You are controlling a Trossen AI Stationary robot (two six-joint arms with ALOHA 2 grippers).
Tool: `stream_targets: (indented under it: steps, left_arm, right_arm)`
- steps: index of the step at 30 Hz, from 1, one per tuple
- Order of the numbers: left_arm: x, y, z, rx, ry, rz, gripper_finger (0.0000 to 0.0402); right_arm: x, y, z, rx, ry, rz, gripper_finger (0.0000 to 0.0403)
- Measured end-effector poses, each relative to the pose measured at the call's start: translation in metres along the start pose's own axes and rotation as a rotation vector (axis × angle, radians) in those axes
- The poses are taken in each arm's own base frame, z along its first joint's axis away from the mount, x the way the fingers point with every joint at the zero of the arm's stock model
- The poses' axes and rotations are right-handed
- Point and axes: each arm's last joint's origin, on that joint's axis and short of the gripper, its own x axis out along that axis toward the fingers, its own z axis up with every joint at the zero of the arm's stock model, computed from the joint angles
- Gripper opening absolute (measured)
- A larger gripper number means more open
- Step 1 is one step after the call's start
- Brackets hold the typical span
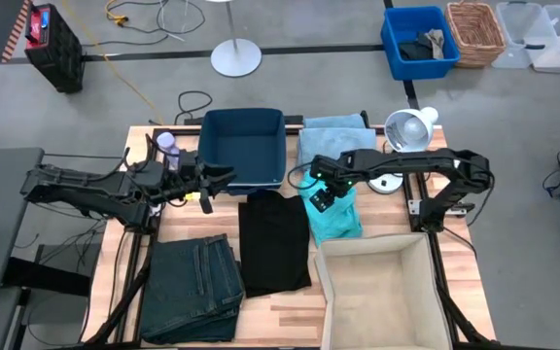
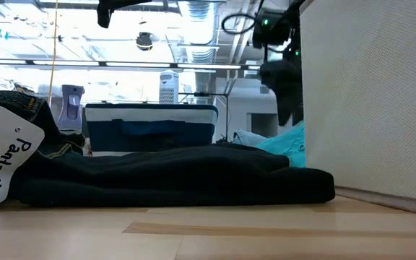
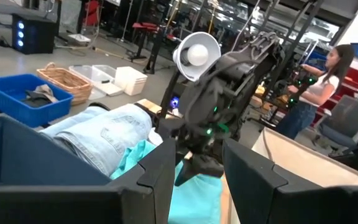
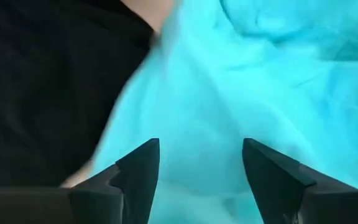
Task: Sort clothes
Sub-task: Put the light blue shirt into the blue bin
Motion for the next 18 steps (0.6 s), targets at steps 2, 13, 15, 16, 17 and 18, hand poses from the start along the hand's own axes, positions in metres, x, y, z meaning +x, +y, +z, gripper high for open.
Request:
stream_targets:
  steps: [2, 13, 15, 16, 17, 18]
  left_arm:
    - [0.0, 0.0, 0.0, 0.0, 0.001, -0.002, 0.013]
    - [0.0, 0.0, 0.0, -0.015, 0.002, -0.003, 0.013]
    - [0.0, -0.001, 0.0, -0.018, 0.002, -0.003, 0.013]
    - [0.0, -0.001, 0.0, -0.022, 0.002, -0.004, 0.013]
    - [0.0, -0.001, 0.0, -0.028, 0.002, -0.004, 0.013]
    - [0.0, -0.001, 0.0, -0.036, 0.002, -0.004, 0.013]
  right_arm:
    - [0.01, 0.001, 0.001, -0.015, 0.028, -0.019, 0.025]
    - [0.054, 0.003, 0.005, -0.027, 0.12, -0.069, 0.024]
    - [0.06, 0.004, 0.006, -0.027, 0.13, -0.076, 0.0234]
    - [0.063, 0.004, 0.006, -0.027, 0.138, -0.081, 0.023]
    - [0.065, 0.003, 0.005, -0.026, 0.144, -0.084, 0.0226]
    - [0.068, 0.003, 0.005, -0.026, 0.151, -0.089, 0.0219]
